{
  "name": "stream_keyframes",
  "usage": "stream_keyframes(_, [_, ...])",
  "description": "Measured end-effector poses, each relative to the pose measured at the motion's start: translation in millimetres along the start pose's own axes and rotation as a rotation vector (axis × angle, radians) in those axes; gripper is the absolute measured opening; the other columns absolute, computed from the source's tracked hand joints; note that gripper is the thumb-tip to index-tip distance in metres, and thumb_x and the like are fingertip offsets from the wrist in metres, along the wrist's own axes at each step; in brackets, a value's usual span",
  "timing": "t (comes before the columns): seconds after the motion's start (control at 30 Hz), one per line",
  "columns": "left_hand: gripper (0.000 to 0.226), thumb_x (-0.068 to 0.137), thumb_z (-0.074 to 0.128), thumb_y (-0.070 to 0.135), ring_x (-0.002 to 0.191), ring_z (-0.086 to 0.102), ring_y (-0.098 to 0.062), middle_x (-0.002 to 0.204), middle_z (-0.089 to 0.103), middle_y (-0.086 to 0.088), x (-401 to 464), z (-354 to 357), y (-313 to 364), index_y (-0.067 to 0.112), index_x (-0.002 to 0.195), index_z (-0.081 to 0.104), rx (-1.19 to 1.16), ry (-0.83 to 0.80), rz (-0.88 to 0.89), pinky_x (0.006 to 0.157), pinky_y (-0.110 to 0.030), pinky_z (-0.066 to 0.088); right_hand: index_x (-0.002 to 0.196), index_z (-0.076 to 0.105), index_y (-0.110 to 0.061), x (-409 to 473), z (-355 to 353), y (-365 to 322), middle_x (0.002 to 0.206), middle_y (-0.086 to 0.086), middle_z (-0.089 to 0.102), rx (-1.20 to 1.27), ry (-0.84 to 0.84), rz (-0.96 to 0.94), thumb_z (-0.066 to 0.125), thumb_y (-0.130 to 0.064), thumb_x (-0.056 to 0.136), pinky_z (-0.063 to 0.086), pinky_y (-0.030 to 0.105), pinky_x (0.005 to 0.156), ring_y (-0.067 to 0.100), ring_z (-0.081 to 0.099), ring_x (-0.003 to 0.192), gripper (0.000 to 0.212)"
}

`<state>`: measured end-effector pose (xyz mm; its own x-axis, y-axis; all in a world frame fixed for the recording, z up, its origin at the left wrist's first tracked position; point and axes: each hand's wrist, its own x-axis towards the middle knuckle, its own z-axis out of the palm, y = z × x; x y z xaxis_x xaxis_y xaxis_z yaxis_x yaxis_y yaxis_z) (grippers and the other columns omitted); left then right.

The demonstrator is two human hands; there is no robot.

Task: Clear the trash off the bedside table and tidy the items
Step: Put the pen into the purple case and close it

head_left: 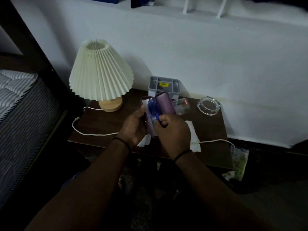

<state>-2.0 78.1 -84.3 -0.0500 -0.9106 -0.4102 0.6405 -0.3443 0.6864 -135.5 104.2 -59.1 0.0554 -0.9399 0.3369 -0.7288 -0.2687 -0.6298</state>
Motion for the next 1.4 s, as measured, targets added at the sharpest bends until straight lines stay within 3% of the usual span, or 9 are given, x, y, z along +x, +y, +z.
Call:
stream_keyframes(0.2, [0.049,0.102,0.043,0.035,0.096,0.062,-0.026,0.125,0.059,-0.019,-0.7,4.6,-0.9,0.004,0.138,0.053,0.030,-0.026,0.014,0.087,-0.041,0.050,0.094,0.072,-0.020,-1.0,7.0,7.6,0.083,-0.002,0.070,-0.023,-0.012,-0.083,0.069,-0.032,0.085,0.054,0.031,0.066,0.015,0.064,0.077,0.015])
stream_keyframes(0.33, [0.040,0.103,0.042,0.032,0.085,0.069,-0.021,0.105,0.068,-0.013,-0.5,6.6,-2.5,0.006,0.130,0.056,-0.002,-0.046,-0.003,0.075,-0.033,0.058,0.091,0.074,-0.018,1.5,8.0,5.5,0.083,-0.002,0.073,0.085,-0.052,-0.079,0.063,-0.033,0.088,0.056,0.036,0.070,0.013,0.067,0.077,0.018])
stream_keyframes(0.53, [0.047,0.102,0.042,0.031,0.094,0.061,-0.026,0.113,0.061,-0.018,0.6,7.5,-1.0,0.003,0.139,0.050,0.031,-0.021,0.009,0.098,-0.047,0.047,0.087,0.074,-0.012,3.3,8.7,7.9,0.081,0.002,0.074,0.167,-0.040,0.052,0.063,-0.024,0.092,0.056,0.036,0.071,0.014,0.068,0.075,0.017])
stream_keyframes(0.63, [0.043,0.102,0.043,0.033,0.091,0.063,-0.026,0.109,0.063,-0.017,-0.1,8.4,-0.7,0.005,0.133,0.054,0.038,0.000,0.012,0.086,-0.040,0.055,0.093,0.073,-0.014,6.4,6.9,8.8,0.087,0.001,0.075,0.179,-0.029,0.097,0.064,-0.023,0.092,0.052,0.026,0.073,0.013,0.068,0.080,0.013])
stream_keyframes(0.7, [0.046,0.102,0.043,0.033,0.102,0.062,-0.032,0.118,0.062,-0.021,-0.8,8.1,-1.3,0.002,0.133,0.055,0.044,0.003,0.011,0.094,-0.044,0.052,0.100,0.070,-0.015,8.6,5.8,9.8,0.094,0.000,0.074,0.189,-0.029,0.128,0.064,-0.023,0.092,0.047,0.017,0.074,0.009,0.066,0.083,0.012])
stream_keyframes(0.8, [0.050,0.103,0.041,0.031,0.120,0.053,-0.035,0.138,0.052,-0.025,-0.7,6.4,-1.7,0.001,0.141,0.048,0.037,-0.021,0.015,0.106,-0.050,0.043,0.106,0.069,-0.015,11.7,5.1,12.1,0.101,0.002,0.074,0.222,-0.076,0.161,0.062,-0.021,0.093,0.056,0.030,0.082,0.010,0.068,0.087,0.016])
stream_keyframes(1.03, [0.040,0.102,0.041,0.029,0.092,0.060,-0.026,0.114,0.061,-0.016,-5.1,11.1,-0.9,0.007,0.134,0.054,0.106,0.001,0.036,0.082,-0.042,0.050,0.098,0.073,-0.012,10.8,2.1,14.2,0.093,0.006,0.074,0.050,-0.102,0.012,0.053,-0.026,0.099,0.054,0.037,0.080,0.020,0.067,0.085,0.025])
stream_keyframes(1.13, [0.046,0.103,0.040,0.027,0.099,0.058,-0.030,0.122,0.057,-0.020,-5.2,11.3,-0.8,0.003,0.141,0.048,0.067,0.007,0.021,0.088,-0.045,0.048,0.099,0.069,-0.018,10.3,-0.7,11.4,0.094,0.003,0.070,-0.115,0.001,-0.064,0.045,-0.034,0.101,0.051,0.034,0.075,0.020,0.063,0.086,0.029])
stream_keyframes(1.4, [0.047,0.103,0.041,0.025,0.095,0.060,-0.030,0.129,0.054,-0.025,-4.8,11.0,-1.8,0.002,0.143,0.045,0.065,0.018,0.037,0.083,-0.044,0.052,0.100,0.070,-0.023,11.4,5.4,14.4,0.094,-0.004,0.074,0.032,-0.079,0.121,0.069,-0.034,0.087,0.051,0.025,0.073,0.011,0.067,0.085,0.017])
